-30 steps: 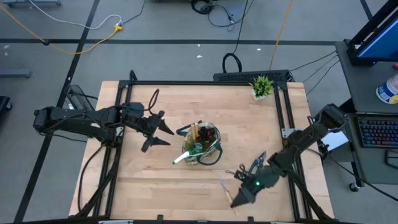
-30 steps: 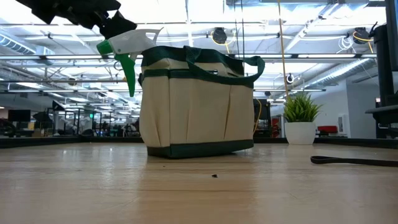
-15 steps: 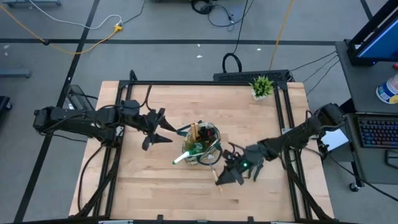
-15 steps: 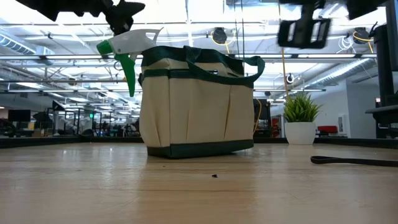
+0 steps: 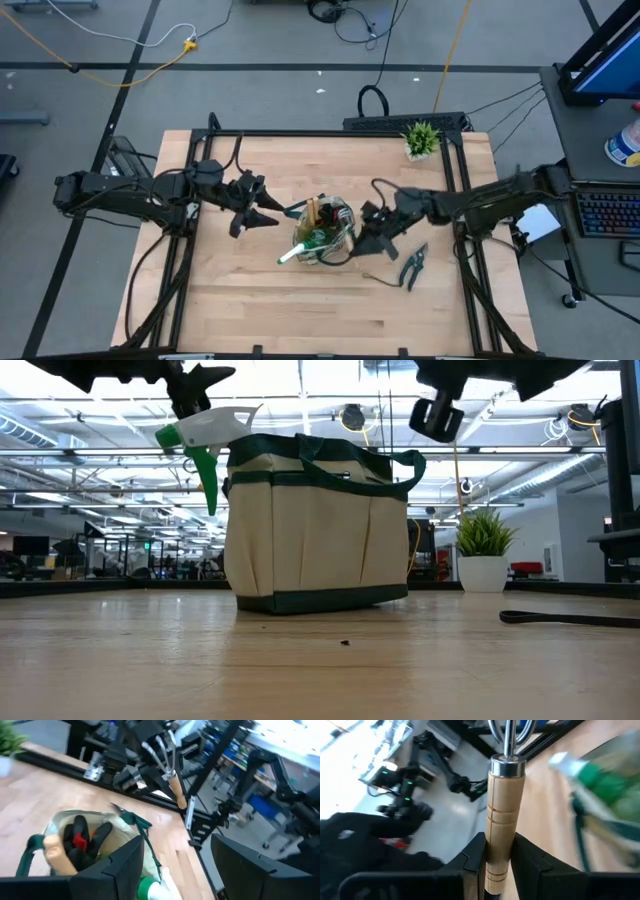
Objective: Pick & Place Garden tools in Gardening bag
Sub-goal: Put the hand rake into the gardening bag
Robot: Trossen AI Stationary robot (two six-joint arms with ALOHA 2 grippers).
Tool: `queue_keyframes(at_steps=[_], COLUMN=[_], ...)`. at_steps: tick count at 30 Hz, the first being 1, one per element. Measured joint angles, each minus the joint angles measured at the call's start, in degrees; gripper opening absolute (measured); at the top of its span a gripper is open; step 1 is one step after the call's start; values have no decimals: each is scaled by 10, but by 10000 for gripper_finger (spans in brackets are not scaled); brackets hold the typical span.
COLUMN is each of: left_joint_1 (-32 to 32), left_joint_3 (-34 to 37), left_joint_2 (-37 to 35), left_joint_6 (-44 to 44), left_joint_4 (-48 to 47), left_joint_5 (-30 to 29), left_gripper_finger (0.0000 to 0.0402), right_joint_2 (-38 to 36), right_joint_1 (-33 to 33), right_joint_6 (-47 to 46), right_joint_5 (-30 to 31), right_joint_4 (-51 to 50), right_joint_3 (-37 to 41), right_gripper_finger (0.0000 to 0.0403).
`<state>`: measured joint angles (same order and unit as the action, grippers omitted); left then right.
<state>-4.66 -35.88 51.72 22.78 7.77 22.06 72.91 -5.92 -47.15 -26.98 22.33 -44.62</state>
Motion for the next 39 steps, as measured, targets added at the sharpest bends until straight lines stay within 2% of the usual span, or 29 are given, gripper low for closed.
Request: queue_keyframes(at_steps=[4,8,12,17,21,29,33,39], left_joint_1=[8,18,28,39,49,61,61,61], left_joint_3=[0,0,0,0,0,0,0,-16], left_joint_2=[0,0,0,0,0,1,26,106], left_joint_6=[43,82,126,192,237,300,327,402], left_joint_4=[0,1,17,63,98,157,194,224], left_joint_5=[-48,-90,-107,-124,-179,-281,-296,-296], left_gripper_finger=[237,237,237,237,237,237,237,237], right_joint_2=[-49,-77,-87,-86,-78,-33,1,50], right_joint_1=[27,46,58,59,58,58,58,58], right_joint_6=[80,167,275,460,635,908,1026,1160], right_joint_5=[43,98,154,248,300,319,358,418], right_joint_4=[-96,-144,-142,-138,-132,-79,-60,-57], right_joint_3=[0,0,0,-15,-42,-79,-92,-124], right_gripper_finger=[57,57,57,57,57,57,57,60])
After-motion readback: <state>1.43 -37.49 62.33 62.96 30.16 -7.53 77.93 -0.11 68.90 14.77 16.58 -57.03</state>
